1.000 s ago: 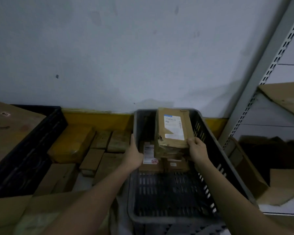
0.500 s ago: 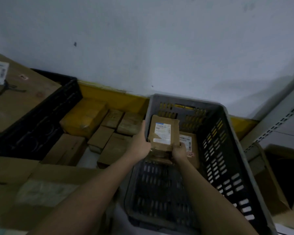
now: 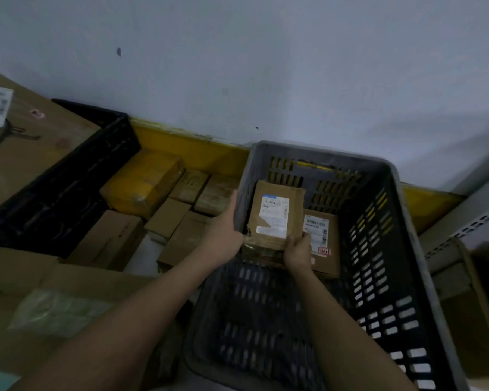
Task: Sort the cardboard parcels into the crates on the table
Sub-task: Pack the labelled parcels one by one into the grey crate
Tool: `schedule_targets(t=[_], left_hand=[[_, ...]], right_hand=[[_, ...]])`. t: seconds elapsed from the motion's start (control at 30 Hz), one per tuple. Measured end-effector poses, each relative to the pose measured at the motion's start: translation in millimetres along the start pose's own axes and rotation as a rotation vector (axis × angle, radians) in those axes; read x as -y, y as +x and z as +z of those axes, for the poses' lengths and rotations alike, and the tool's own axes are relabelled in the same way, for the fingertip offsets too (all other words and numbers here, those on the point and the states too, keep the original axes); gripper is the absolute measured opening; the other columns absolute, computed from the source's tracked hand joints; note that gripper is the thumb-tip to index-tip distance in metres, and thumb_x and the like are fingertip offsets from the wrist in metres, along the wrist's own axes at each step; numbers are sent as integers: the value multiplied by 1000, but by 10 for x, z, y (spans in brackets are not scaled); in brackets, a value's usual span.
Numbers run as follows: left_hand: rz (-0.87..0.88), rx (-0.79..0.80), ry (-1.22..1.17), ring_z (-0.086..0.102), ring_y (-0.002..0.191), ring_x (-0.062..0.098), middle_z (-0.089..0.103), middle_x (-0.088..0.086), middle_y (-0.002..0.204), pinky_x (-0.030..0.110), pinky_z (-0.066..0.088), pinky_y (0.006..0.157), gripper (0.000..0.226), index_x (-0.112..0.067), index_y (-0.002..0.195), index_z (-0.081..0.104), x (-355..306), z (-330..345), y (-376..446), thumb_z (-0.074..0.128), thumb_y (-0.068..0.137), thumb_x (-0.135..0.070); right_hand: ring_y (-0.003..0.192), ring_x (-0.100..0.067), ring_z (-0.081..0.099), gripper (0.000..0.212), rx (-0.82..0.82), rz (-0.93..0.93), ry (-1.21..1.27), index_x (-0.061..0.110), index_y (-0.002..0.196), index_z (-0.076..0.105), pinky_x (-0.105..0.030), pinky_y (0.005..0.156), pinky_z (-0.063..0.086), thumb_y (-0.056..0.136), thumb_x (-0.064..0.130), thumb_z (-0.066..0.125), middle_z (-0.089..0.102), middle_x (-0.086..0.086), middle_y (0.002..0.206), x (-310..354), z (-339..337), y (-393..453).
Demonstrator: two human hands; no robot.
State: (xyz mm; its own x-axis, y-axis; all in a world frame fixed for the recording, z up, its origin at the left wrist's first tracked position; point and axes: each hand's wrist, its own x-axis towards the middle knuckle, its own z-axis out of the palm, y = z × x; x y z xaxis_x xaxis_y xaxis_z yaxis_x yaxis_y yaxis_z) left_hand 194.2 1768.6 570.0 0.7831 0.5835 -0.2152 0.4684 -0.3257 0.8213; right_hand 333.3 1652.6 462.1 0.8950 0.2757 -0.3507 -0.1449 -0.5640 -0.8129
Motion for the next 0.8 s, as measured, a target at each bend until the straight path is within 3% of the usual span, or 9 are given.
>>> schedule_targets(t=[0.1,0.27,0.37,0.43,0.53,0.63,0.73,0.8], left_hand=[[-18,-4,8,60,104,21,47,5,149,27,49,72,95,-41,155,-10,21,18,6,51,93,-2],[-22,-16,-1,56,113,17,45,1,149,26,49,84,96,-40,155,-7,22,12,16,54,90,-5],[-28,-13,33,59,101,16,55,2,138,27,49,74,97,-39,156,-8,17,7,11,55,89,-9],[-40,-11,75,61,89,15,60,5,130,27,48,63,96,-39,155,-10,8,-2,11,54,90,-9],[-56,4,127,63,85,18,63,7,121,34,55,70,97,-40,155,-13,-29,-10,-13,54,87,-20],[-84,3,211,65,93,33,61,13,128,43,55,77,100,-42,153,-16,-67,-22,-45,52,82,-28],[-49,-5,272,63,94,31,54,14,139,40,55,76,98,-41,153,-18,-33,-26,-37,51,84,-33],[-53,45,214,61,107,34,46,15,148,42,54,84,98,-39,153,-18,-24,-49,-38,52,85,-40]], right_hand=[[120,-38,52,33,41,24,34,4,134,37,-45,99,42,107,24,35,50,-24,134,23,17,-33],[122,-35,52,40,136,43,25,6,137,35,-51,105,42,105,30,41,48,-21,137,88,-78,-56],[131,-38,43,62,185,54,-144,7,149,22,-54,109,37,102,43,44,34,-21,150,157,-201,-81],[137,-40,34,68,89,-3,-281,7,152,19,-53,112,32,102,45,44,26,-20,155,232,-302,-114],[134,-39,38,54,-50,-146,-369,5,143,36,-47,107,35,102,37,43,39,-21,148,370,-465,-202],[116,-38,54,45,-40,-313,-458,5,130,51,-43,95,47,101,39,42,57,-19,129,553,-572,-282],[110,-38,57,52,36,-434,-515,7,138,49,-39,86,49,103,44,39,62,-18,124,824,-602,-416],[110,-37,58,54,104,-463,-531,11,144,45,-38,83,49,104,46,36,61,-16,128,1033,-564,-556]])
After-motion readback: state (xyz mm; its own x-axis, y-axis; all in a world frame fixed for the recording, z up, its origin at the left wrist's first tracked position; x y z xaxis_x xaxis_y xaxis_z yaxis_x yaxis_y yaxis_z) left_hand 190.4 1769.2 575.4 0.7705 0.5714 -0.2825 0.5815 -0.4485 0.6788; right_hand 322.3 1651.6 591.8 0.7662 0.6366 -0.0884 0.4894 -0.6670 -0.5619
